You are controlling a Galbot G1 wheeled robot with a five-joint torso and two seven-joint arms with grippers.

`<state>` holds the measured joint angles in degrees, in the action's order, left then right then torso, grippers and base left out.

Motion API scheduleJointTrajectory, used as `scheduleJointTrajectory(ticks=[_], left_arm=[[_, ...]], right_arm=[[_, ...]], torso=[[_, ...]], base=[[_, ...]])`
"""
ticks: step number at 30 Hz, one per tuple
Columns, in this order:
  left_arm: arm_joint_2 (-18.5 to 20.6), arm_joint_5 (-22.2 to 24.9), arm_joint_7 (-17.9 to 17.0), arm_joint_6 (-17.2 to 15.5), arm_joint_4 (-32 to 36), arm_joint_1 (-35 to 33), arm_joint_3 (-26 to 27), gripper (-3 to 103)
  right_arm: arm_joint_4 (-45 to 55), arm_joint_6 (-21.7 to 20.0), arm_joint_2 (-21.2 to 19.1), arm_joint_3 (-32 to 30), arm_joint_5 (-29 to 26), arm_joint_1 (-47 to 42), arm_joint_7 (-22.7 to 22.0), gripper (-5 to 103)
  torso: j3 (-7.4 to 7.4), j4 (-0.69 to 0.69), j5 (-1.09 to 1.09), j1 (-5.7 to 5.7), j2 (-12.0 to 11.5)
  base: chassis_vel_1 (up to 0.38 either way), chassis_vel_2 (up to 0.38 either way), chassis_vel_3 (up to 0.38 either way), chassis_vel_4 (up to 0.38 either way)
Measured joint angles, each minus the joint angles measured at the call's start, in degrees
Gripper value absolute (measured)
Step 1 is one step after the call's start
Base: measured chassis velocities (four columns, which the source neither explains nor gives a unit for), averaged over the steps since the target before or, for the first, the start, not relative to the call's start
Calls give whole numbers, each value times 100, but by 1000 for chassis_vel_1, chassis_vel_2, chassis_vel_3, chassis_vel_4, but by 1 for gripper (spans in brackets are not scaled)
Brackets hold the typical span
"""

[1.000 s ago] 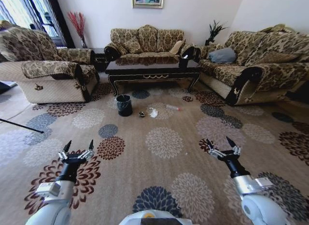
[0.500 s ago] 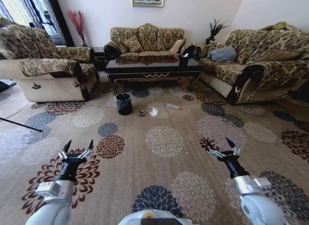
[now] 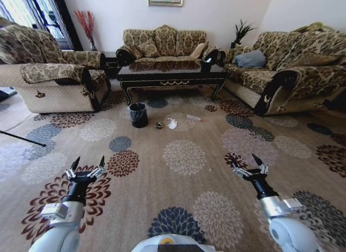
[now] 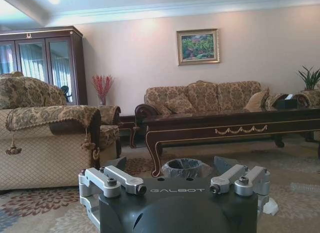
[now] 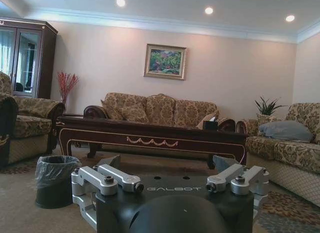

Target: Move to the front of the table and pick up the trash from the floor, then place it into the trash bin.

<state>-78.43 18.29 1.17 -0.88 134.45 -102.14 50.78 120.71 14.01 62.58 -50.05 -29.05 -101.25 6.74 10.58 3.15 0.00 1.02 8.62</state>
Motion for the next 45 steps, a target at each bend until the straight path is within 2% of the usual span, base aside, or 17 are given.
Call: scheduleJointTrajectory(ticks=[11,18,30,34,45], left_arm=[[-18,3,1,15,70,-39,4,100],[15,267,-12,-1,447,-115,147,100],[-75,185,-11,-11,554,-195,94,100],[-72,207,-43,135,546,-218,44,100],[-73,179,-58,253,435,-222,36,100]], right_arm=[[3,44,21,-15,-13,-13,63,100],[40,53,32,-27,-6,-52,70,100],[108,76,58,-69,16,-148,76,100],[186,106,67,-95,-12,-192,105,100],[292,37,121,-76,3,-274,56,100]], torso=[[-186,0,0,-56,-242],[-311,0,0,-91,-401],[-540,0,0,-101,-658],[-638,0,0,-101,-751],[-653,0,0,-101,-760]], base=[[0,0,0,0],[0,0,0,0],[0,0,0,0],[0,0,0,0],[0,0,0,0]])
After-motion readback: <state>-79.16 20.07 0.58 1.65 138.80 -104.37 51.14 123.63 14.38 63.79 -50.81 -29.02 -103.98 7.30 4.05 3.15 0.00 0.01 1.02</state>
